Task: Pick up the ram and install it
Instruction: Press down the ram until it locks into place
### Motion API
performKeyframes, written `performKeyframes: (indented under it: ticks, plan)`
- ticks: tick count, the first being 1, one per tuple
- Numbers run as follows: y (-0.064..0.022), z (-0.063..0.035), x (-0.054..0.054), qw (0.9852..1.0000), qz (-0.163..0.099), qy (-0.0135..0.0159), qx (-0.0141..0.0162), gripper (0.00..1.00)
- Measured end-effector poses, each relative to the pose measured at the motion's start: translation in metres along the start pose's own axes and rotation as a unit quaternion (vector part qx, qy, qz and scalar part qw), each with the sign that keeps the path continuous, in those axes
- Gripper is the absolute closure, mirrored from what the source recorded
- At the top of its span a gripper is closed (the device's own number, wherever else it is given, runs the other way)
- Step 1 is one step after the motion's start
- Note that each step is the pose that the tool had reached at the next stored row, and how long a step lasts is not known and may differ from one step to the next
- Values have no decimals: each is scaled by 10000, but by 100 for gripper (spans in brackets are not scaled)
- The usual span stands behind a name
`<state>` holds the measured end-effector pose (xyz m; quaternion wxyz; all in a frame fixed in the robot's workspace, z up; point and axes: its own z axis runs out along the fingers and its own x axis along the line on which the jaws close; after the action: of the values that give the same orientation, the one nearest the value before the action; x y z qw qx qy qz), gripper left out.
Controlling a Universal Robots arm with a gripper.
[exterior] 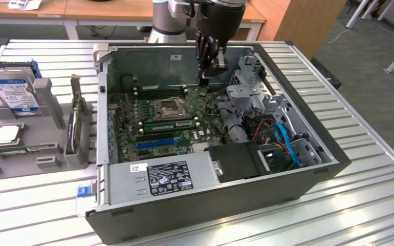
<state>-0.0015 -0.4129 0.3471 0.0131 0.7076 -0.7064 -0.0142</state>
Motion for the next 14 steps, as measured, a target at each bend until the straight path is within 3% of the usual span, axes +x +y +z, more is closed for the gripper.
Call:
performKeyframes:
  ticks: [14]
  plan:
    - [-4,99,0,10000,0,0,0,90]
